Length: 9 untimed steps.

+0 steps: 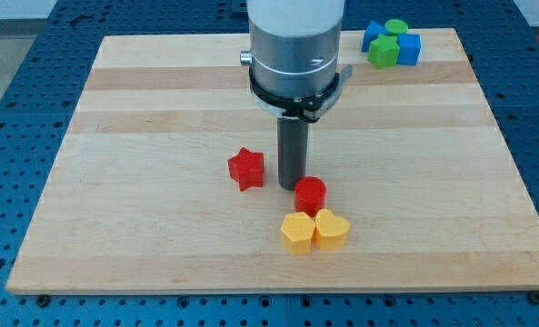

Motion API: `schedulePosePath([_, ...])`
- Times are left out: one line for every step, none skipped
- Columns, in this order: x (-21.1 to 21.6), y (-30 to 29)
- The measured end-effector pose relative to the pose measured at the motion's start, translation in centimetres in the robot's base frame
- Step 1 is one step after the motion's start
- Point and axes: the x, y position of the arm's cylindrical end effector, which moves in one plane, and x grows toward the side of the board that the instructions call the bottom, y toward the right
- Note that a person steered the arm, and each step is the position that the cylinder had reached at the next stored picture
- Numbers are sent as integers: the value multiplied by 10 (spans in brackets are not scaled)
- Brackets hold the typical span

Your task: Move the red star a slightly down

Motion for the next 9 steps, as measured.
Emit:
schedulePosePath([3,5])
schedulePosePath([6,6])
schedulePosePath([8,6])
schedulePosePath([8,6])
schedulePosePath([-3,7])
schedulePosePath([-49,5])
schedulePosePath([-90,-34])
schedulePosePath([-91,-89])
schedulePosePath([-86,-110])
